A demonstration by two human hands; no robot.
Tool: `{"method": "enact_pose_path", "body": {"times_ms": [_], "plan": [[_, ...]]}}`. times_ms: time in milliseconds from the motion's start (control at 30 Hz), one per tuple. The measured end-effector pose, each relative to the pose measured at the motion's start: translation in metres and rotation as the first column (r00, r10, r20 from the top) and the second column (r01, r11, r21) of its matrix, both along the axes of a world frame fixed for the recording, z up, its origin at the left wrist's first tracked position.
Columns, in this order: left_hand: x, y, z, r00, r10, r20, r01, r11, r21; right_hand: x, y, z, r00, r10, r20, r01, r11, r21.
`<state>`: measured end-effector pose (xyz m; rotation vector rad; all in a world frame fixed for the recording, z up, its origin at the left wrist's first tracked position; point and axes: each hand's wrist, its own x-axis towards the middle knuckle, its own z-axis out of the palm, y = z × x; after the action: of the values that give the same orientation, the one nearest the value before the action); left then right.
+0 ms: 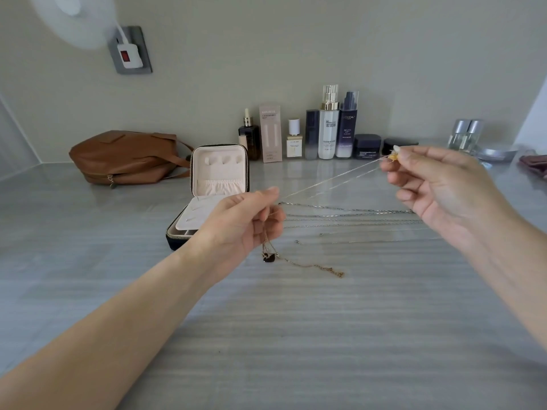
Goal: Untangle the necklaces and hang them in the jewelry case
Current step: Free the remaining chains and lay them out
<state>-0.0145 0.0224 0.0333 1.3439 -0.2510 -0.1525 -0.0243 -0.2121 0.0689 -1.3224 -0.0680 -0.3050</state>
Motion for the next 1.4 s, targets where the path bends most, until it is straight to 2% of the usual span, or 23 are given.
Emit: {"method": "enact_pose_path", "body": {"times_ms": [267, 467, 733, 1067, 1233, 1400], "plan": [[-0.0008, 0.0002, -0.0010, 0.999, -0.037, 0.003, 0.037, 0.999, 0.027, -0.0003, 0.0021, -0.0005, 0.999, 0.015, 0.036, -0.018, 0.997, 0.075], [0.0036, 0.0031, -0.0037, 1.000, 0.007, 0.010, -0.007, 1.000, 0.011, 0.0028, 0.0022, -0.0023, 0.999, 0.008, 0.041, -0.011, 0.996, 0.089], [0.0026, 0.0039, -0.0003, 0.997, 0.065, 0.040, -0.065, 0.998, 0.013, 0.0023, 0.0023, -0.0034, 0.999, 0.011, 0.048, -0.012, 1.000, 0.011], [0.0025, 0.0027, -0.0027, 0.991, 0.115, 0.063, -0.120, 0.989, 0.086, -0.0018, 0.0052, -0.0018, 0.999, 0.005, 0.043, -0.005, 1.000, -0.005], [0.0029, 0.0045, -0.0033, 0.984, 0.153, 0.094, -0.165, 0.977, 0.134, -0.0021, 0.0049, -0.0024, 0.998, 0.015, 0.055, -0.011, 0.997, -0.072], [0.0041, 0.0018, -0.0089, 0.990, 0.117, 0.077, -0.127, 0.983, 0.133, -0.0038, 0.0097, -0.0044, 0.996, 0.044, 0.077, -0.030, 0.985, -0.169]]}}
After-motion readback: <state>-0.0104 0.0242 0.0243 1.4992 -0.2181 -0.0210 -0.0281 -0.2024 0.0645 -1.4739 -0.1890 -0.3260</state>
